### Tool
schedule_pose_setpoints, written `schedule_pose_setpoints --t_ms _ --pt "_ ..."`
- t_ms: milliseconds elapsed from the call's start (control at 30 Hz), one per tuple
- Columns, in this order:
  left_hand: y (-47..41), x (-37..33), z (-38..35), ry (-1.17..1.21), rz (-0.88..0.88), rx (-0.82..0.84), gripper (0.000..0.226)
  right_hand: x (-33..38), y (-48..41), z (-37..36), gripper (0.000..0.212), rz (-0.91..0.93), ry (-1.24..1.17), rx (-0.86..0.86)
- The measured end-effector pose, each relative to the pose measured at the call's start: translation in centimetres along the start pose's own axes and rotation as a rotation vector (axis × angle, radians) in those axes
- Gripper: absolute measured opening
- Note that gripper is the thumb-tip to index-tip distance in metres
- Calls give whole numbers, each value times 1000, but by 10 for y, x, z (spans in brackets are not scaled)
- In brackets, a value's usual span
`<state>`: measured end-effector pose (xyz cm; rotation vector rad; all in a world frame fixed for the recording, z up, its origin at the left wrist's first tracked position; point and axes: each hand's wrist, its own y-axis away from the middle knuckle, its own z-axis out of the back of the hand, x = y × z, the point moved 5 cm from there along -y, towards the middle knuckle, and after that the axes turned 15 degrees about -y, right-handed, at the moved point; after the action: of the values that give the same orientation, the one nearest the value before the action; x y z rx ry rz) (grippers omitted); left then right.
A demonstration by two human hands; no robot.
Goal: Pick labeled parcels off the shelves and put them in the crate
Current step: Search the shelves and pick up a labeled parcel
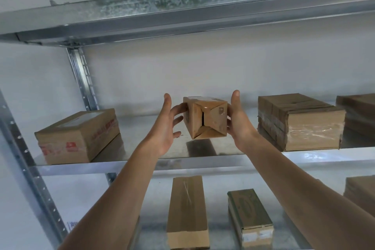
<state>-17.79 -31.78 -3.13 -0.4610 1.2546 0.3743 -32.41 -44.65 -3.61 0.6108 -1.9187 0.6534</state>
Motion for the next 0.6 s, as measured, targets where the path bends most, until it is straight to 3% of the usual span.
schedule_pose_setpoints --t_ms 600 --pt "-3 18 -6 172 -64 -80 74 -16 -10 5 81 27 -105 9"
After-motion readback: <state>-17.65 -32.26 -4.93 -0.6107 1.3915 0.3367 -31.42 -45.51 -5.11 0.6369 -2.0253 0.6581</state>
